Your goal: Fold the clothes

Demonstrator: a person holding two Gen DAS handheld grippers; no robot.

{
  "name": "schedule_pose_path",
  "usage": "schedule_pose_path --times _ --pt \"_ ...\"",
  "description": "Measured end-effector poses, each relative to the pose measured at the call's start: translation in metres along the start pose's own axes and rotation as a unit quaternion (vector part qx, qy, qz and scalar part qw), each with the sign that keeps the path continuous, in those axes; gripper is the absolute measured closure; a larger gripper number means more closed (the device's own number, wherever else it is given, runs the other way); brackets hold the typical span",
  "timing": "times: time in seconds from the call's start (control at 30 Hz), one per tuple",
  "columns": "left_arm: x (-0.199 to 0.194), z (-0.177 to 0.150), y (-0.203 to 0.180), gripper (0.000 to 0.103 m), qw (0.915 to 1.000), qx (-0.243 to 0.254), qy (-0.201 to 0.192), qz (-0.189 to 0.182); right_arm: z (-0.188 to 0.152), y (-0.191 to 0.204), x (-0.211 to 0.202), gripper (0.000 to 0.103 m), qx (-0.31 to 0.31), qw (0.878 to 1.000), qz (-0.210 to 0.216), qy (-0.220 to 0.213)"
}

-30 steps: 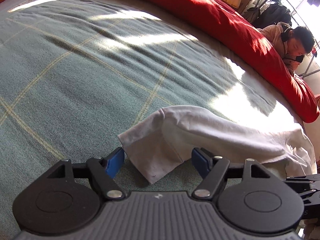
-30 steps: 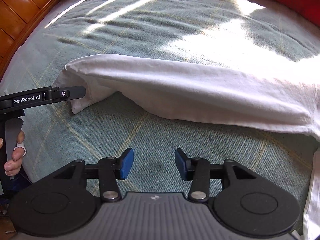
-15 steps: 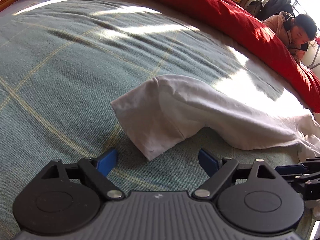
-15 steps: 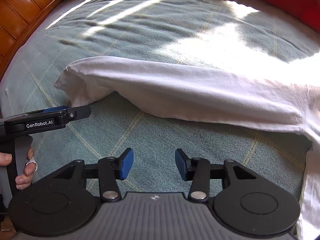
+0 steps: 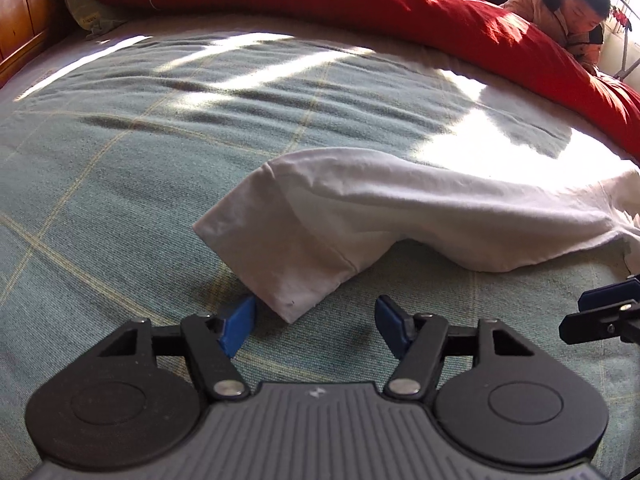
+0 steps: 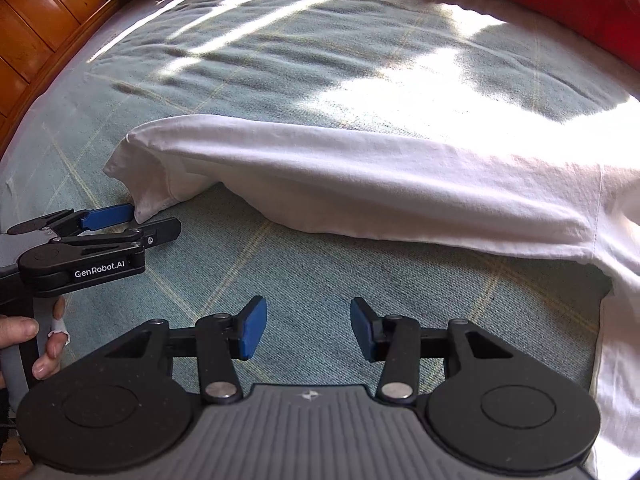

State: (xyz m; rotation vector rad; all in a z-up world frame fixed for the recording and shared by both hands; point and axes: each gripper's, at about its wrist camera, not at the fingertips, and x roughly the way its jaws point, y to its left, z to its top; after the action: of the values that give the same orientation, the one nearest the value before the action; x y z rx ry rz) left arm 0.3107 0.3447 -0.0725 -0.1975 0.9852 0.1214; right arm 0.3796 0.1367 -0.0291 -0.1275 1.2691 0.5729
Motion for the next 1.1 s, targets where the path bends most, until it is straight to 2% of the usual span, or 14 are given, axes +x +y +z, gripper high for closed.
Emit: schedule_pose_path --times 0.2,0.5,0.6,0.67,0.7,0.93,1.1 --pt "-0.02 -0.003 0.012 0.037 0.9996 -0.013 -0.007 0.024 0.008 0.016 0.003 0.052 -0.031 0.999 0.027 -0.009" --pt "-0.039 -0.005 0.054 0.034 0.9964 -0.041 -0.023 0.07 0.048 0.069 0.047 0.052 -0.061 0.995 0.079 -0.003" --pt "-0.044 -0.008 0.068 0.033 0.995 -0.062 -0.03 0.073 0.056 0.081 0.053 0.052 -0.064 0.994 0.084 -0.008" --pt "-0.048 -0.01 0.075 0.029 0.994 -0.073 -0.038 0.073 0.056 0.085 0.055 0.052 -0.062 0.994 0.087 -0.009" --pt "-0.049 -0.01 0.077 0.027 0.9936 -0.074 -0.042 0.074 0.055 0.084 0.056 0.052 -0.056 0.994 0.094 -0.009" --pt "-0.046 -0.011 0.088 0.027 0.9935 -0.068 -0.049 0.078 0.046 0.065 0.068 0.054 0.023 0.992 0.127 0.008" --pt "-0.041 -0.008 0.092 0.027 0.9943 -0.064 -0.048 0.071 0.066 0.051 0.08 0.054 0.093 0.982 0.162 -0.001"
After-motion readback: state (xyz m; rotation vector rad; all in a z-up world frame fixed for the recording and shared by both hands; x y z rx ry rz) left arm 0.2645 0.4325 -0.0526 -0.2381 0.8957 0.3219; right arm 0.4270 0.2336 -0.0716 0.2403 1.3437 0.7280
